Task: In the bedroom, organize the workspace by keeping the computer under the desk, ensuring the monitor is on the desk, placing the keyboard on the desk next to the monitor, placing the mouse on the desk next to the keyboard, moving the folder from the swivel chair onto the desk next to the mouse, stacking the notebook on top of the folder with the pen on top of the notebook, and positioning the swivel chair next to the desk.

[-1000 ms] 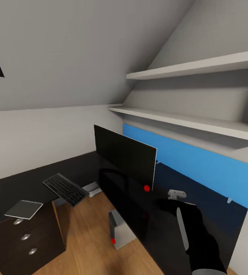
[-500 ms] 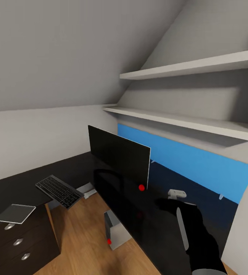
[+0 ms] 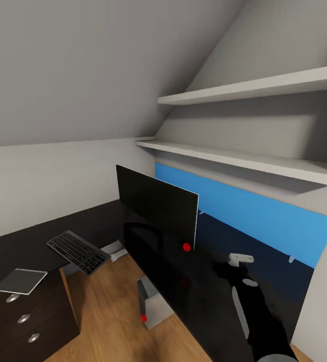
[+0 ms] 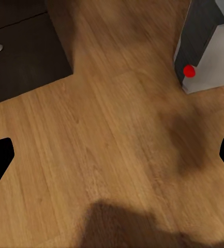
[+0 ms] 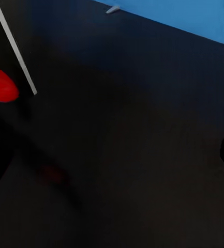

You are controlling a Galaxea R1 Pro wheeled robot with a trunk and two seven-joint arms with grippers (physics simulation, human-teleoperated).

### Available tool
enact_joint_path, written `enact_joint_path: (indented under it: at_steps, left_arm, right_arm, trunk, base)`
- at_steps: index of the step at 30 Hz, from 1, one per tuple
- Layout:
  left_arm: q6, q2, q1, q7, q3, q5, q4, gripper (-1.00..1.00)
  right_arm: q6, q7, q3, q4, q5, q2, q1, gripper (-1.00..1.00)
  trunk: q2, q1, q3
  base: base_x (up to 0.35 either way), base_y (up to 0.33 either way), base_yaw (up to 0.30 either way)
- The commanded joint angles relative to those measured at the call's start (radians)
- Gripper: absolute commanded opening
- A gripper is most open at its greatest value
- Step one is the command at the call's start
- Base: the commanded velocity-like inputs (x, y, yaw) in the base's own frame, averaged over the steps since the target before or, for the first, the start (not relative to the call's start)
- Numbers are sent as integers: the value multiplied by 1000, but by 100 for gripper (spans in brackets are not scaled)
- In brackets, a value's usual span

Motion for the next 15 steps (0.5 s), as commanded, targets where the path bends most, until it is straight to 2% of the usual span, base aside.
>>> enact_joint_path:
  at_steps: [1, 3, 4, 7, 9, 11, 13, 15]
  left_arm:
    - [-4, 1, 0, 5, -5, 11, -1, 100]
    - [-5, 1, 0, 5, -5, 11, -1, 100]
    - [-5, 1, 0, 4, -5, 11, -1, 100]
    - [-5, 1, 0, 4, -5, 10, -1, 100]
    - [-17, 1, 0, 4, -5, 10, -1, 100]
    - [-45, 1, 0, 3, -5, 9, 0, 100]
    - [-62, 0, 0, 2, -7, 9, 0, 100]
    - [-68, 0, 0, 2, -7, 9, 0, 100]
  right_arm:
    - [-19, -17, -2, 11, 10, 0, -1, 100]
    - [-96, -65, -2, 55, 8, -7, -2, 100]
    - [-160, -98, -3, 90, 6, -16, -3, 100]
    - [-214, -123, -3, 122, 5, -33, -4, 100]
    - [-232, -134, -5, 183, 4, -55, -11, 100]
    - [-243, -141, -7, 281, 1, -80, -42, 100]
    - [-248, -143, -8, 354, -2, -93, -81, 100]
    - [-251, -143, -10, 383, -3, -98, -98, 100]
  trunk:
    - [-1, 0, -1]
    - [-1, 0, -1]
    - [-1, 0, -1]
    - [-1, 0, -1]
    - [-1, 0, -1]
    - [-1, 0, -1]
    - [-1, 0, -1]
    - [-1, 0, -1]
  base:
    - [0, 0, 0]
    - [0, 0, 0]
    - [0, 0, 0]
    - [10, 0, 0]
    - [130, 0, 0]
    - [218, 0, 0]
    - [127, 0, 0]
    - [57, 0, 0]
